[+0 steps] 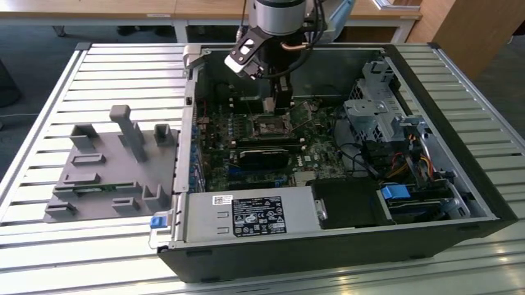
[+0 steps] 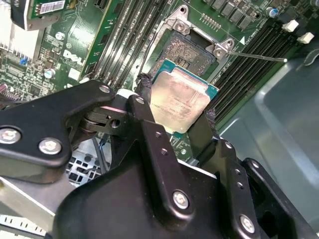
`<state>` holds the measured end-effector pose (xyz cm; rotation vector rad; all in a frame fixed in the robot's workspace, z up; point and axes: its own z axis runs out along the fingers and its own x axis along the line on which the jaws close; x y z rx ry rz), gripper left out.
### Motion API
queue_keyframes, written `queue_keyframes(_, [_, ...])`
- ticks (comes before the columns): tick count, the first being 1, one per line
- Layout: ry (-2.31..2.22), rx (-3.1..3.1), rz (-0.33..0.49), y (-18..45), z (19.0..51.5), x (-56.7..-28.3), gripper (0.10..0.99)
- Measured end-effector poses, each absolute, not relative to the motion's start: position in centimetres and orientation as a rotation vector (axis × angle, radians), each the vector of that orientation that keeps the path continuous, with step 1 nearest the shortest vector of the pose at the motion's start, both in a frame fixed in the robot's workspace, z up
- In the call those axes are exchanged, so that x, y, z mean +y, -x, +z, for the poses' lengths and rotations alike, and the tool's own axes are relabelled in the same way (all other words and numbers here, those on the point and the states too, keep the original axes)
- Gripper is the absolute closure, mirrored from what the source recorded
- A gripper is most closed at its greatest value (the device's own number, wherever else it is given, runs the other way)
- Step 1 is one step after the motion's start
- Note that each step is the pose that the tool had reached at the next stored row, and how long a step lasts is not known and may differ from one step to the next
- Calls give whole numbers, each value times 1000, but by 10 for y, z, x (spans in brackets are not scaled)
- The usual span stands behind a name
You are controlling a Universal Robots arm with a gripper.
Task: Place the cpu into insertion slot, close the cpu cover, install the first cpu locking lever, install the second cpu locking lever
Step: 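Place the cpu into insertion slot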
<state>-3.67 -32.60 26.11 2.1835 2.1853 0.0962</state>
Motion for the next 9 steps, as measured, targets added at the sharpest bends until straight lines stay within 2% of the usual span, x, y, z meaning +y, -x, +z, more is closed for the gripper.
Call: queue_keyframes(9, [-2184,2186,96,37,247,-324,545])
